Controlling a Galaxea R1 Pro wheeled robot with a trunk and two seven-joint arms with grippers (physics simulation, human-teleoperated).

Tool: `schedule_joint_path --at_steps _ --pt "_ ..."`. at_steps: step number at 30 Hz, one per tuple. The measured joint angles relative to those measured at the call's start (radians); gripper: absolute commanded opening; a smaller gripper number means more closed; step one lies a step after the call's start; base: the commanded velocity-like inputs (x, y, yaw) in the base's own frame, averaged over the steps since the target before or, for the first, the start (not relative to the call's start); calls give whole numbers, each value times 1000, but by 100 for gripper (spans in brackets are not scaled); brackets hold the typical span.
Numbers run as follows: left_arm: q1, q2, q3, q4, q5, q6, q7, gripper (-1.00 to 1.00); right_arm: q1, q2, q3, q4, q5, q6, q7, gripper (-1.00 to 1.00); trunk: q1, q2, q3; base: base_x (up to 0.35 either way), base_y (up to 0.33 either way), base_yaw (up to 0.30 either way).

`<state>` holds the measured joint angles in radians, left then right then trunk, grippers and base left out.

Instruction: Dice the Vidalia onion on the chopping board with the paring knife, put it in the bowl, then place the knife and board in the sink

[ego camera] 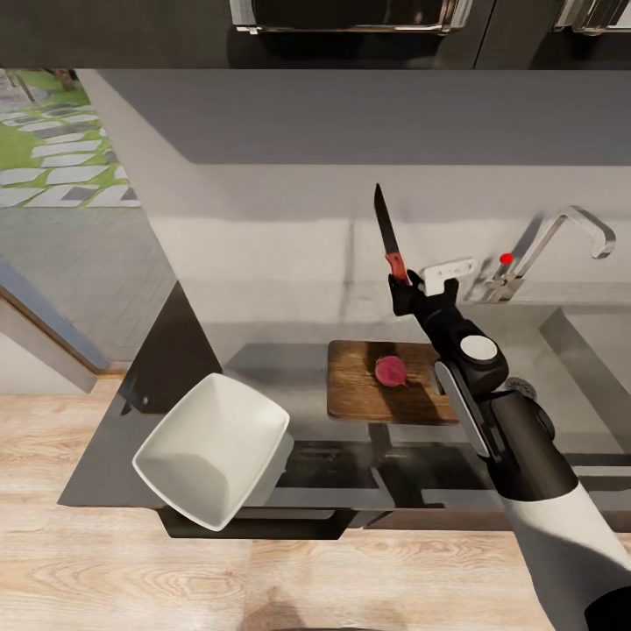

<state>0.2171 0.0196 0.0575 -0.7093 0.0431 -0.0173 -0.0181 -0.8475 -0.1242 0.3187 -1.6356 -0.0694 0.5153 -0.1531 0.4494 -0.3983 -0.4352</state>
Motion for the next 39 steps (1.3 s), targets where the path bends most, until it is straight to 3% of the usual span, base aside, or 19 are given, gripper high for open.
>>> schedule_joint_path --at_steps 2,7,13,22,26,31,39 --pt "-1 0 0 3 0 0 0 100 14 -2 0 0 0 -56 0 -100 0 0 0 0 0 0" --pt "-3 0 0 9 0 0 0 100 124 -5 0 0 0 -205 0 -100 0 0 0 0 0 0" --pt "-3 -1 0 10 0 0 0 100 185 -7 -3 0 0 -263 0 -100 0 0 0 0 0 0" --pt "-3 -2 0 15 0 0 0 100 192 -6 -12 0 0 -265 0 -100 1 0 0 -212 0 0" --pt "-3 -2 0 17 0 0 0 100 192 -3 -45 0 0 -260 0 -100 1 0 0 -342 0 0" --pt "-3 -2 0 17 0 0 0 100 191 -3 -64 0 0 -195 0 -100 0 0 0 -294 0 0" --pt "-3 -1 0 15 0 0 0 100 190 -4 -86 0 0 -166 0 -100 0 0 1 -44 0 0"
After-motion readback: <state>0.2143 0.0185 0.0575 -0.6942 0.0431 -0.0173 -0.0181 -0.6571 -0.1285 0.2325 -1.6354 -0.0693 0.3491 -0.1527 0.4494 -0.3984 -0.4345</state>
